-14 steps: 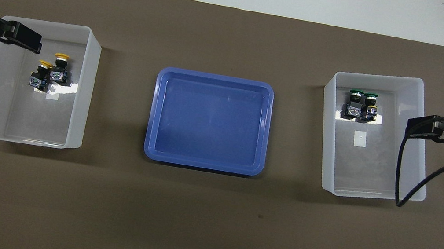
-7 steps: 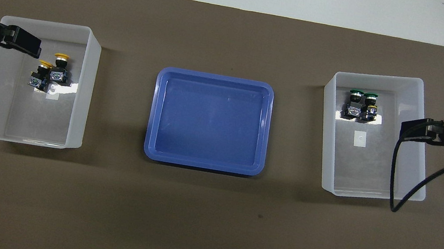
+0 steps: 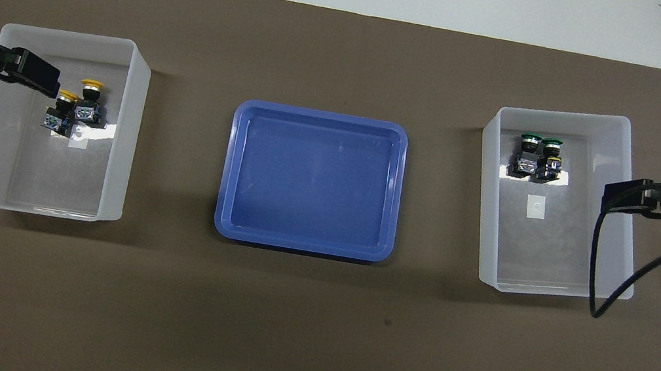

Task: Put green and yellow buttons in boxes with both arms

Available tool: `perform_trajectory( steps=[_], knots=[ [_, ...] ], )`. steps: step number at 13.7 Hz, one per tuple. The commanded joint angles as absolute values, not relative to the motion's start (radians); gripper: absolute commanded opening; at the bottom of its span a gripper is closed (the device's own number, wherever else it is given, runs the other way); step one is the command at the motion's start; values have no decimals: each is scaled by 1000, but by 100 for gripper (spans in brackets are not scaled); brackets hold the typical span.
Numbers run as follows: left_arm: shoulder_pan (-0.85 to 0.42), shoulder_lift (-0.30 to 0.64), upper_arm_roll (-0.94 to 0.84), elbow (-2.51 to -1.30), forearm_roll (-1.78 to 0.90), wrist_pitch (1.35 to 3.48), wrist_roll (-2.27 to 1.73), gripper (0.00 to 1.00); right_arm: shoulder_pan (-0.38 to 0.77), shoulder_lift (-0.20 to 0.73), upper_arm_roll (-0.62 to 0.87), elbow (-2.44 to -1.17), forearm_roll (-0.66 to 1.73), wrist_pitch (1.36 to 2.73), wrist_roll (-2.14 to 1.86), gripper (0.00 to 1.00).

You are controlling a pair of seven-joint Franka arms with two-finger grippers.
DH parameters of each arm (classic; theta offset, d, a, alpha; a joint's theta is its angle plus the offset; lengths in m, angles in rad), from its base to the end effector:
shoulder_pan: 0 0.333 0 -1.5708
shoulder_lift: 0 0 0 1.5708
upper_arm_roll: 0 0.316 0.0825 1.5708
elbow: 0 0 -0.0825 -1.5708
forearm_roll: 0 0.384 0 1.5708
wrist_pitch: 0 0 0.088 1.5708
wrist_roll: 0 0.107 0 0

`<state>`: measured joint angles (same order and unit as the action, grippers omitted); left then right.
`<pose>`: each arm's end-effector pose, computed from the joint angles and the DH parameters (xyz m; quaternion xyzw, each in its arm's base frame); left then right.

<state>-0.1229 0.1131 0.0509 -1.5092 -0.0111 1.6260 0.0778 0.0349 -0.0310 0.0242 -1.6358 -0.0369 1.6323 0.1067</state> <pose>0.5920 -0.0455 0.5937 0.9972 -0.0747 0.0019 0.0027 0.5494 0.0290 0.6163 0.9995 -0.0229 0.0153 0.0176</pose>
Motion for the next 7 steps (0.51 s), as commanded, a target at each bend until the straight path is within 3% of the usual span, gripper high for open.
perform_trajectory(
  steps=[1, 7],
  knots=[
    [-127, 78, 52, -1545, -14, 1612, 80, 100, 35, -49, 17, -1661, -18, 1635, 72, 100],
    [-123, 78, 52, -1542, -14, 1614, 80, 100, 37, -58, 18, -1681, -9, 1612, 75, 100]
  ],
)
